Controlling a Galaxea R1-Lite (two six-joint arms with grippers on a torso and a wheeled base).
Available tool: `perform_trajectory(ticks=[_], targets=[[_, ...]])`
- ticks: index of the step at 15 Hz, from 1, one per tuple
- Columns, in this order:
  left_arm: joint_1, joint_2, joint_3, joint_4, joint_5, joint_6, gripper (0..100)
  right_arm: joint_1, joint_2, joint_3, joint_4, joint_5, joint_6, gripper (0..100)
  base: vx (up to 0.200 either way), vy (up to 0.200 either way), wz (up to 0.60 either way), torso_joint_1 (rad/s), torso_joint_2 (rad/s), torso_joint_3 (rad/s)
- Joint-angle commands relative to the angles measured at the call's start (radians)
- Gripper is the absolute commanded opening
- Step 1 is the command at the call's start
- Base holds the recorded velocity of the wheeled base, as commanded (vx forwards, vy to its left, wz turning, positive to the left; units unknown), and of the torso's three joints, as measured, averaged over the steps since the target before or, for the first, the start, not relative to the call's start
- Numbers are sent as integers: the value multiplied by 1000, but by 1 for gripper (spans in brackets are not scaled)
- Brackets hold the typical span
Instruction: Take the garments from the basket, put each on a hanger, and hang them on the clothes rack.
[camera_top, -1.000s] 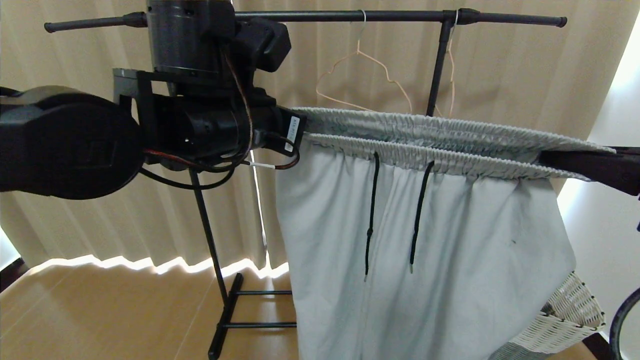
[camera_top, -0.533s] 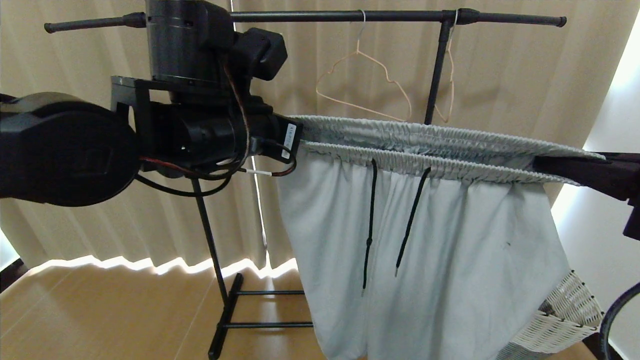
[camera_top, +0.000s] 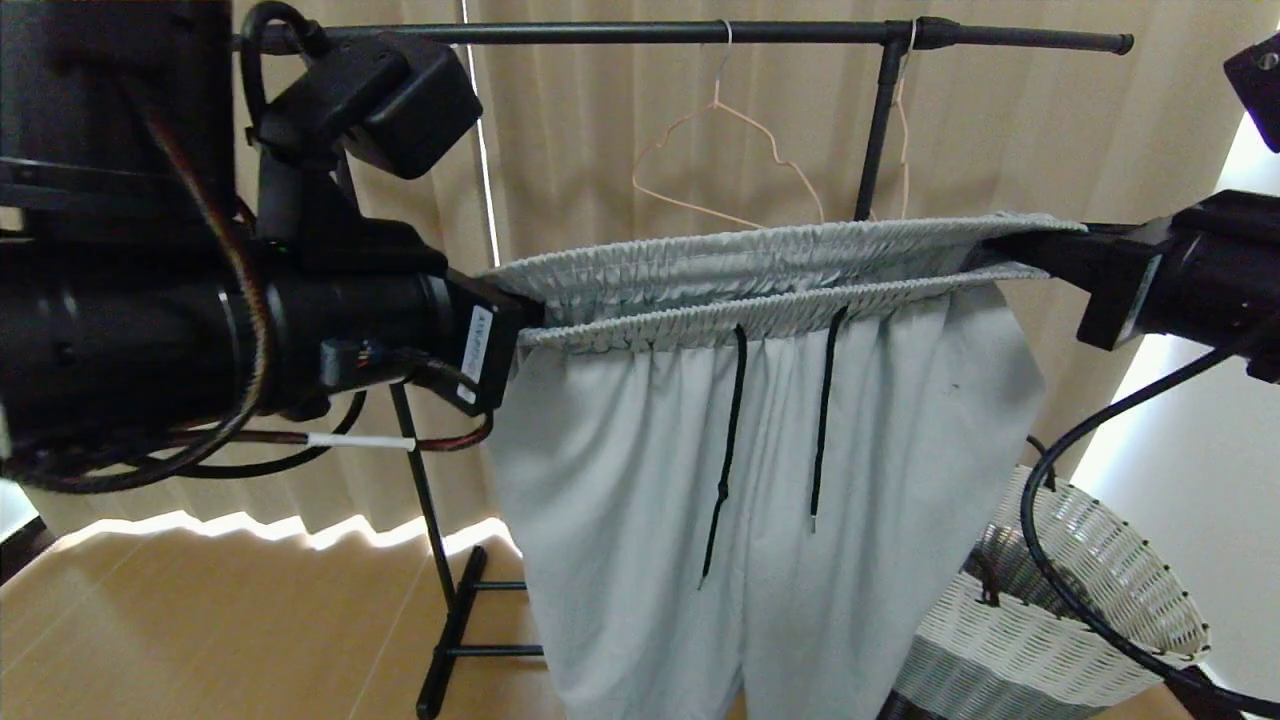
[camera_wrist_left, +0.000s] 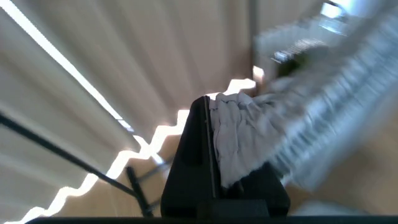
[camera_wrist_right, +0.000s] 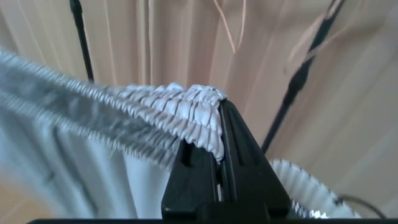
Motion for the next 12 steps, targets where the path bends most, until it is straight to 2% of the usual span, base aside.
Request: perform_trajectory(ticks=[1,4,9,12], targets=[[-70,-132,32,87,-47,1,0,3,72,-22,-18,1,0,0,0,0,0,0,0,0],[-102,-171,56,128,-105,8,0,19,86,-33,-53,4,2,0,0,0,0,0,0,0],[-116,-172,70,125,-102,6,0,20,92,-35,-59,1,2,0,0,0,0,0,0,0],[-110,-160,17,125,-102,8,0,14,43,-36,-49,-7,0,0,0,0,0,0,0,0]])
